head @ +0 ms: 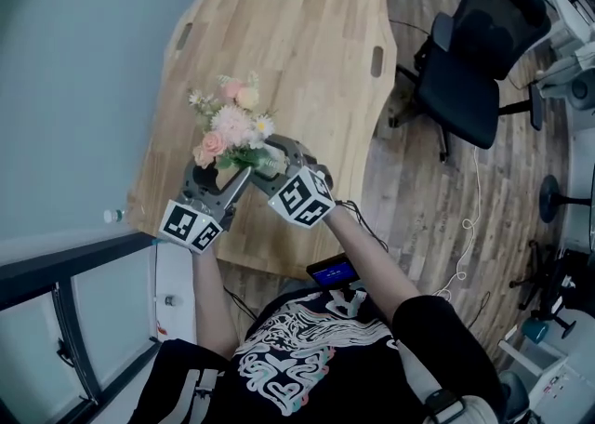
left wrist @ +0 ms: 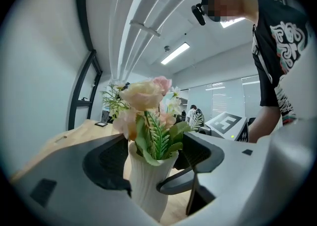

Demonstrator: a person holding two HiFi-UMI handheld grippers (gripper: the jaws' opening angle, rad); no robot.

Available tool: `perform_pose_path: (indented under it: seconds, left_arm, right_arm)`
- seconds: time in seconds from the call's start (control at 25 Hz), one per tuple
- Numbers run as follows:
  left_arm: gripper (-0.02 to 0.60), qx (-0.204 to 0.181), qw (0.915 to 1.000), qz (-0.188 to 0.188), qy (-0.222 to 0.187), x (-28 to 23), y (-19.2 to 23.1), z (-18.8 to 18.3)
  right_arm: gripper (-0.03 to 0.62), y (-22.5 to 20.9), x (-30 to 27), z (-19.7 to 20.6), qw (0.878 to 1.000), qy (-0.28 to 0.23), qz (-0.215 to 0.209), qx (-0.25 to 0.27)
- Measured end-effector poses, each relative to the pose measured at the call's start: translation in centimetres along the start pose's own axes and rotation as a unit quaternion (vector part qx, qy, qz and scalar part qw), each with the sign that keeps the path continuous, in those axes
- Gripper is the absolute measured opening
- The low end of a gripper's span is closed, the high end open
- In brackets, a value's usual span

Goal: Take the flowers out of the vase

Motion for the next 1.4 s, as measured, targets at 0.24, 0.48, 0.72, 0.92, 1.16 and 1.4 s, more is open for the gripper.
perform_pose_path:
  seconds: [0.24,0.48,0.72,0.92,1.16,1.4]
  left_arm:
    - [0.322,-0.001,1.0000,0.002,-0.006,-0.6,0.7,-0.1]
    - [0.322,-0.001,0.9999,-0.012,-0.007,-0.3,0.7,0.1]
    - [0.259,0.020,0.9997,-0.015,0.006,-1.1,0.7,-0.3]
    - [0.102,0.020,0.9991,-0.034,0.013,-1.5,0.7,-0.9]
    - [0.067,0.025,0.9987,-0.041,0.015,-1.3,0.9,-0.9]
    - [0.052,0.027,0.9987,-0.041,0.013,-1.4,0.7,-1.0]
  right_arm:
    - [0.272,0.3,-0.5,-0.1,1.000,-0.012,0.017,-0.005]
    - [0.270,0.9,-0.5,0.0,1.000,-0.020,0.010,-0.009]
    - [0.270,0.3,0.3,0.4,1.000,-0.019,0.013,-0.010]
    - [0.270,-0.1,0.5,0.1,1.000,-0.018,0.006,-0.006]
    - [0.270,0.0,0.2,0.2,1.000,-0.019,0.005,-0.010]
    - [0.270,0.0,0.4,0.3,1.000,-0.020,0.004,-0.009]
Point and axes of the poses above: the fingertips, and each gripper's own axes: x backward along the fingers, y to its left, z out of its underside, the point moved 7 cm from there along x, backward along the fingers, and after that the axes turned 6 degrees about x, right-handed, at the moved point
